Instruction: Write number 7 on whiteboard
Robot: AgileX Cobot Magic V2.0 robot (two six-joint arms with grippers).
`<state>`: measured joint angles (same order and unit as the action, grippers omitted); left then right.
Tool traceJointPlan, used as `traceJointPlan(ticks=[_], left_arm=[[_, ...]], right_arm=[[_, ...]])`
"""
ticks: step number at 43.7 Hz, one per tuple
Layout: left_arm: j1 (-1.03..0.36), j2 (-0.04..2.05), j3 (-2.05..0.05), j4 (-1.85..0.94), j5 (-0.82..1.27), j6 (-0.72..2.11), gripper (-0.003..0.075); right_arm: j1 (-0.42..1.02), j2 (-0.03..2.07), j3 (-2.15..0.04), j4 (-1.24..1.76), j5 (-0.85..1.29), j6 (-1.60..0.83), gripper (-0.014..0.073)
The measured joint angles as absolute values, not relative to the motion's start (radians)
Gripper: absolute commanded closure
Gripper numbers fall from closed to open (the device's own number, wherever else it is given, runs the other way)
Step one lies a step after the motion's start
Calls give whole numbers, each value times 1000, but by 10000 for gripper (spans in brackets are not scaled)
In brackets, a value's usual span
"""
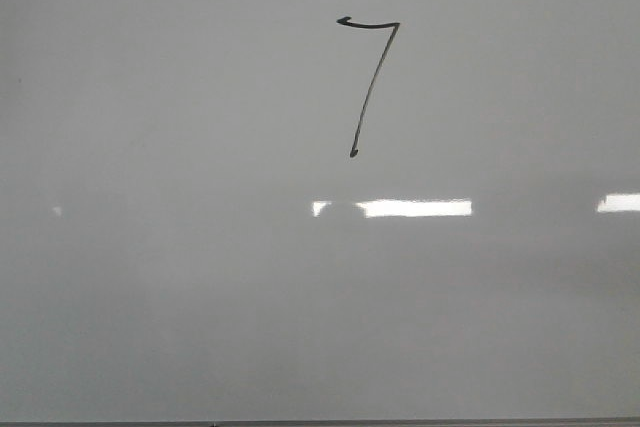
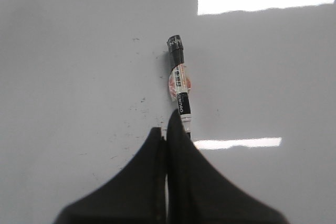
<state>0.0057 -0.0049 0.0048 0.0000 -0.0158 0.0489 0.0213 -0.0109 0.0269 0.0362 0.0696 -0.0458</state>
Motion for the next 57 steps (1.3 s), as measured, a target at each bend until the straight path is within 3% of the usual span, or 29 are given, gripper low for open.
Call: traceJointPlan(ticks=[57], left_arm=[[6,-5,5,0,-16,49,741]], right_arm=[[0,-11,27,36,17,16,662]])
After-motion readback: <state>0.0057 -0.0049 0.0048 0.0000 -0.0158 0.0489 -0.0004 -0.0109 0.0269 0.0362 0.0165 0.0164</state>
